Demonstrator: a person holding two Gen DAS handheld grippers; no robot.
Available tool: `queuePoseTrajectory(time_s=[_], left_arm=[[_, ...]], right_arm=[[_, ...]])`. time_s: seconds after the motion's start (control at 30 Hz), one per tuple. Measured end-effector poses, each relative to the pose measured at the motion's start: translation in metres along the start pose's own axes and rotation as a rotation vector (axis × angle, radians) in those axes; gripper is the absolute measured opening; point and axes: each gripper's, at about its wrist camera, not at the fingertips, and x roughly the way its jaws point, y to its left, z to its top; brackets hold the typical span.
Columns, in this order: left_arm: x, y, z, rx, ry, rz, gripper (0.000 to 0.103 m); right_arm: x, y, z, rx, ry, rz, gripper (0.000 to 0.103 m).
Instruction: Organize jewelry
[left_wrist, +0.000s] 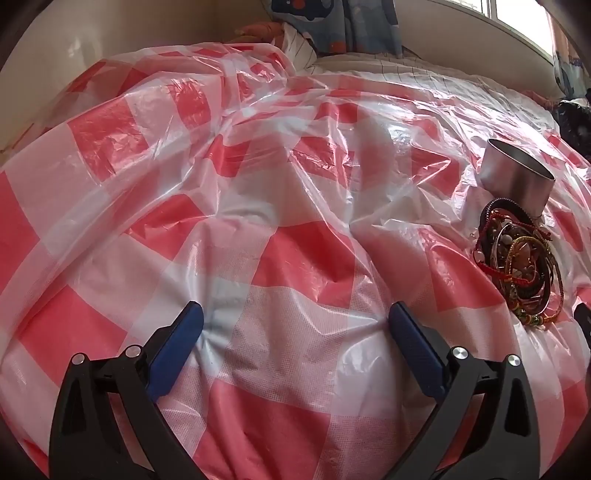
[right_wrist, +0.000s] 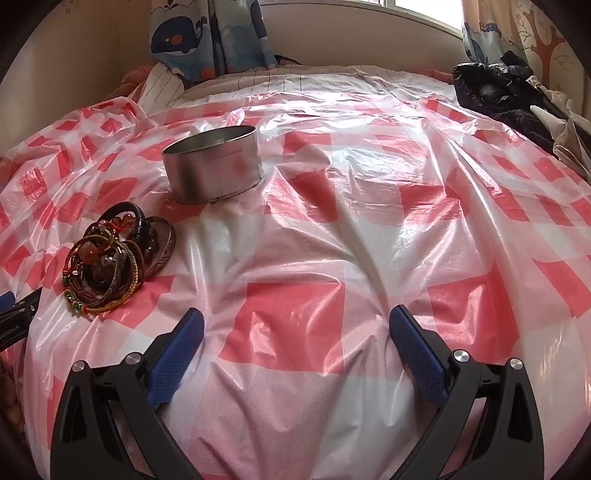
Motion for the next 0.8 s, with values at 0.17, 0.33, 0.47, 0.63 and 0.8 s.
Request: queuePoseTrajectory(time_s=[0.17,0.33,0.47,0.63,0.8], left_arm=[[-0.0002,0.0015,0.0011,0.008,-0.016,0.01,0.097],[-0.0012,-0.0007,-0.0015,0.009,-0.02,0.016,0.097],[-0.0018,-0.0004,-0.0018,0.015,-0.018,0.02,0.097],[-0.0009,-0.0023,-0.0018,0.02,-0.016,0.029,0.097],[-0.0009,-0.0039,-0.0034,0.019,-0.015,0.031,0.097]], right_arm=[[-0.0002,-0.003,0.0025,-0.006,0.005,-0.008,0.096],[-0.0011,-0.0011,0.0008,-0.01,0.006,-0.017,0.096],[-0.0011,-0.0004,0.0005,-0.011,0.005,-0.018,0.096],[0.0004,0.0011,0.0005,-0.013,0.008,-0.026,0.096],[0.0016,0.0014,0.0009,-0.014,0.013,-0.03,0.096]])
